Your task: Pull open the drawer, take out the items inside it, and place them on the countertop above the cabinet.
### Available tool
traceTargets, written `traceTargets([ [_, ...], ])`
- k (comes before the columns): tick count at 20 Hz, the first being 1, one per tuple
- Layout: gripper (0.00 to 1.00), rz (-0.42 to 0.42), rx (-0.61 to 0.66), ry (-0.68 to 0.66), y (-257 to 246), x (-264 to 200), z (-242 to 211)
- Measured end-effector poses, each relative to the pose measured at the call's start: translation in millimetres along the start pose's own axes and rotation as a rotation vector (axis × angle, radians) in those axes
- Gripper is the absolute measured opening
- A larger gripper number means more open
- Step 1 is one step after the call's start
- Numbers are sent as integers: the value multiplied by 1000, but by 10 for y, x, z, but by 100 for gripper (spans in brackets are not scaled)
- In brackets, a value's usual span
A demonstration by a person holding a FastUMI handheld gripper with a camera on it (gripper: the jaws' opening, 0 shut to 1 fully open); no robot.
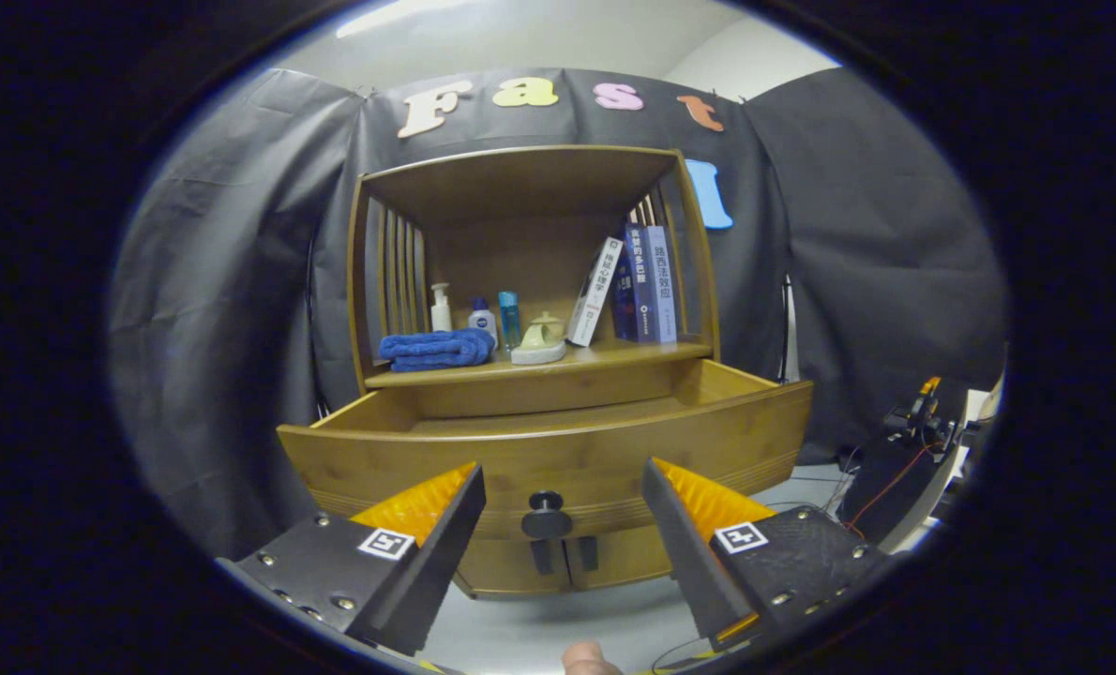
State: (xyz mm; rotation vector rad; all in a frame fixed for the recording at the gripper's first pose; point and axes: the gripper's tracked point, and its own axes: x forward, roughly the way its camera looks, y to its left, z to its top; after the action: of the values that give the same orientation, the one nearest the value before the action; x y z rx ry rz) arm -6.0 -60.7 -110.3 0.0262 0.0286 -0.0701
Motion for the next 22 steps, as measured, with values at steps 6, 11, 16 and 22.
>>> traceTargets([
  [6, 100, 1, 9, 25, 63, 189, -155],
  [11, 100, 8, -31, 28, 117, 337, -271],
  [16, 100, 11, -38, 51, 148, 492, -442],
  [22, 100, 26, -32, 49, 231, 665, -557],
])
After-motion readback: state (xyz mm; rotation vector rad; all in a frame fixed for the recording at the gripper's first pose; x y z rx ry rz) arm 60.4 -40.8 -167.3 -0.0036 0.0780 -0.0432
